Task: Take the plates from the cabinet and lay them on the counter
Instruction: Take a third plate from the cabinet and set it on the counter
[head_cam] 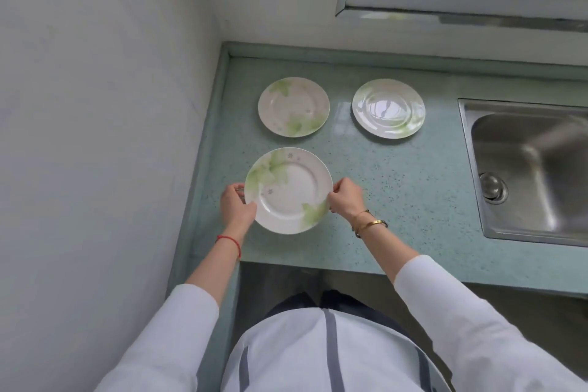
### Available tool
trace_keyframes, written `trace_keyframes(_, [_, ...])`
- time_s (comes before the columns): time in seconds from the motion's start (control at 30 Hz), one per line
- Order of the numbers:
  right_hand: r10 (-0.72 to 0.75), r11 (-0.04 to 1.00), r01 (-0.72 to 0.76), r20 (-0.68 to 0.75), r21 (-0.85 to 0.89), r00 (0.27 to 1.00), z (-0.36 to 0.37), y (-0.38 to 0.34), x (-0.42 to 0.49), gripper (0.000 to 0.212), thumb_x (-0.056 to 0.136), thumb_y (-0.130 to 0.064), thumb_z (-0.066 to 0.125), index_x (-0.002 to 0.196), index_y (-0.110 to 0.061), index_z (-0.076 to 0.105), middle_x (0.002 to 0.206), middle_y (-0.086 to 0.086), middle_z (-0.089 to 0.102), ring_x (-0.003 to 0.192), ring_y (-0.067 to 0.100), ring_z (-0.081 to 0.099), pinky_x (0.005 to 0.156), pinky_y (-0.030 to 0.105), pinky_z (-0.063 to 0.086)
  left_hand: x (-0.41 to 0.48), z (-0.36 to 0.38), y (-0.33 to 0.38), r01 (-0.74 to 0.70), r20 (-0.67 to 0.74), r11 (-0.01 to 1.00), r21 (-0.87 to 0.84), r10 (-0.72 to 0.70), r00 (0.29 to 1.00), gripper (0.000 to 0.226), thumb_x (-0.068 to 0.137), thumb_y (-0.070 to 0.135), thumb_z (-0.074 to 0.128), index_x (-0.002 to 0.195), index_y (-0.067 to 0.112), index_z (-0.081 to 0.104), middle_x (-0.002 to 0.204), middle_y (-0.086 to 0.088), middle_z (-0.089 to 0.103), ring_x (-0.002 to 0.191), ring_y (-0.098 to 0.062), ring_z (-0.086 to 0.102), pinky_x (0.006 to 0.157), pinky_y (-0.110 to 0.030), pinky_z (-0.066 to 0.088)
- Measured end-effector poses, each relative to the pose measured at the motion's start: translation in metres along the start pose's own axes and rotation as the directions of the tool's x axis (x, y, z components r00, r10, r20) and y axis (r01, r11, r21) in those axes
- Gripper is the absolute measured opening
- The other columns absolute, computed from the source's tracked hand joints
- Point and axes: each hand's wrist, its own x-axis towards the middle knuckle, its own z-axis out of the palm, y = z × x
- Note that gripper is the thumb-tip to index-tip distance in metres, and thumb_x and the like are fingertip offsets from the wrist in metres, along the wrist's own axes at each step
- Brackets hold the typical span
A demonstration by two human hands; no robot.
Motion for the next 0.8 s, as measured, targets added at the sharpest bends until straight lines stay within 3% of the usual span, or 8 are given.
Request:
trace_keyframes(0.1, [0.009,0.999,-0.007,0.028,-0.045,1.0,0.006,-0.003,0.013,0.016,0.071,0.005,0.044,0.07,-0.007,0.054,0.071,0.016,0.057,0.073,0.032,0.064,0.07,0.047,0.058,0.012,0.004,-0.005,0.003,0.013,1.0,0.007,-0.003,1.0,0.042,0.081,-0.006,0.068,0.117,0.009,0.053,0.12,-0.012,0.061,0.096,-0.023,0.061,0.079,-0.034,0.056])
trace_keyframes(0.23, [0.02,0.991,-0.013,0.052,-0.132,0.998,0.011,-0.003,0.024,0.019,0.07,0.005,0.045,0.064,-0.01,0.056,0.065,0.013,0.055,0.065,0.023,0.053,0.06,0.029,0.043,0.025,0.007,-0.011,-0.004,0.024,1.0,0.027,0.004,1.0,0.042,0.08,-0.005,0.069,0.116,0.01,0.054,0.117,-0.012,0.062,0.092,-0.021,0.061,0.073,-0.029,0.052])
trace_keyframes(0.43, [0.012,0.975,0.004,0.073,-0.221,0.997,0.015,-0.002,0.036,0.028,0.071,0.007,0.047,0.054,-0.014,0.039,0.059,0.009,0.043,0.062,0.024,0.043,0.055,0.03,0.034,0.036,0.008,-0.012,-0.023,0.049,0.997,0.072,0.019,0.999,0.045,0.079,-0.006,0.068,0.119,0.011,0.055,0.118,-0.013,0.061,0.093,-0.025,0.064,0.079,-0.036,0.056])
trace_keyframes(0.53, [-0.004,0.967,0.02,0.061,-0.252,0.998,0.017,0.0,0.039,0.033,0.073,0.006,0.049,0.051,-0.015,0.036,0.053,0.005,0.038,0.06,0.025,0.042,0.052,0.029,0.032,0.04,0.009,-0.013,-0.026,0.053,0.997,0.078,0.022,0.998,0.044,0.079,-0.006,0.068,0.118,0.011,0.055,0.118,-0.014,0.06,0.089,-0.023,0.062,0.076,-0.032,0.053])
trace_keyframes(0.63, [-0.015,0.964,0.029,0.054,-0.265,0.998,0.019,0.001,0.038,0.028,0.075,0.004,0.051,0.055,-0.013,0.042,0.057,0.007,0.045,0.062,0.026,0.046,0.055,0.032,0.038,0.041,0.009,-0.015,-0.025,0.059,0.995,0.095,0.019,0.998,0.043,0.079,-0.007,0.067,0.117,0.01,0.055,0.119,-0.014,0.059,0.089,-0.023,0.061,0.075,-0.03,0.051])
trace_keyframes(0.8, [-0.037,0.966,0.048,0.046,-0.253,0.998,0.019,0.002,0.038,0.015,0.079,0.001,0.054,0.071,-0.01,0.05,0.072,0.01,0.055,0.069,0.025,0.05,0.062,0.034,0.042,0.042,0.009,-0.015,-0.026,0.063,0.995,0.095,0.021,0.998,0.044,0.08,-0.006,0.067,0.119,0.01,0.056,0.118,-0.014,0.059,0.095,-0.027,0.064,0.084,-0.038,0.056])
